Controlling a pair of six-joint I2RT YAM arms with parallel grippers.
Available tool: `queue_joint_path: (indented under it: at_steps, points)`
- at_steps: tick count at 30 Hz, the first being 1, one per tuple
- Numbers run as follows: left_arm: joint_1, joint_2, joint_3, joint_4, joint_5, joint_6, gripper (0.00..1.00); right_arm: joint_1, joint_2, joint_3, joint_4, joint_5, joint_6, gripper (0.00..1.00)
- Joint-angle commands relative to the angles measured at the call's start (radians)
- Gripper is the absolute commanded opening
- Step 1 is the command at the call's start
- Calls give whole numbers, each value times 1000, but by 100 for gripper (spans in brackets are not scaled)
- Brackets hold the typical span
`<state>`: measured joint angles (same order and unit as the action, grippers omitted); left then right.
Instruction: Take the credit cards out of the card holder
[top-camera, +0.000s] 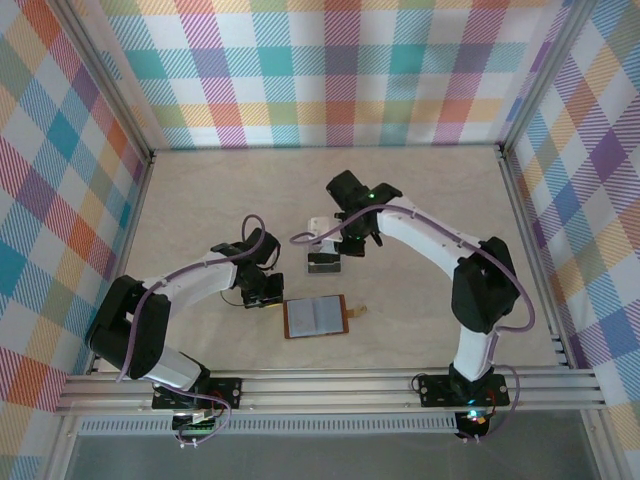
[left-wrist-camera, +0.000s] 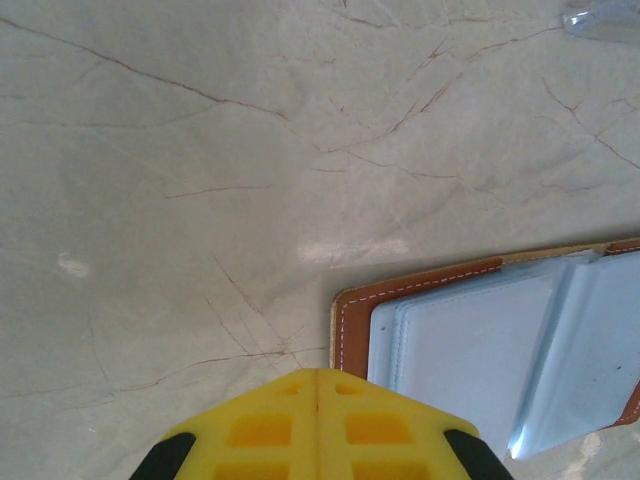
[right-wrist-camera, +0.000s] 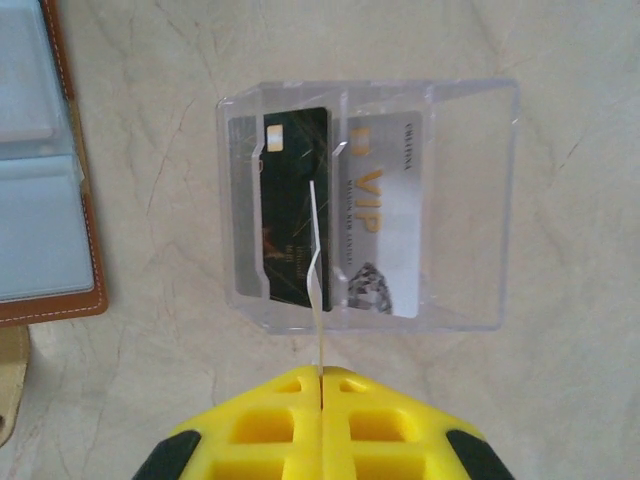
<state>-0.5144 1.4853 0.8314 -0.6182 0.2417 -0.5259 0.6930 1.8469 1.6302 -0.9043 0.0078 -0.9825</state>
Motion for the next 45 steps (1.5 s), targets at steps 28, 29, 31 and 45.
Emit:
queue_joint_path:
  at_steps: [28, 29, 31, 45]
  points:
    - [25, -9, -35, 11, 1, 18, 6, -6, 362, 396, -258, -100, -96, 0]
    - [24, -9, -37, 14, 1, 17, 6, -6, 367, 404, -266, -104, -96, 0]
    - [25, -5, -37, 15, 2, 18, 6, -6, 384, 429, -288, -112, -90, 0]
    - [27, 7, -31, 17, 13, 21, 6, -6, 354, 453, -254, -37, -27, 0]
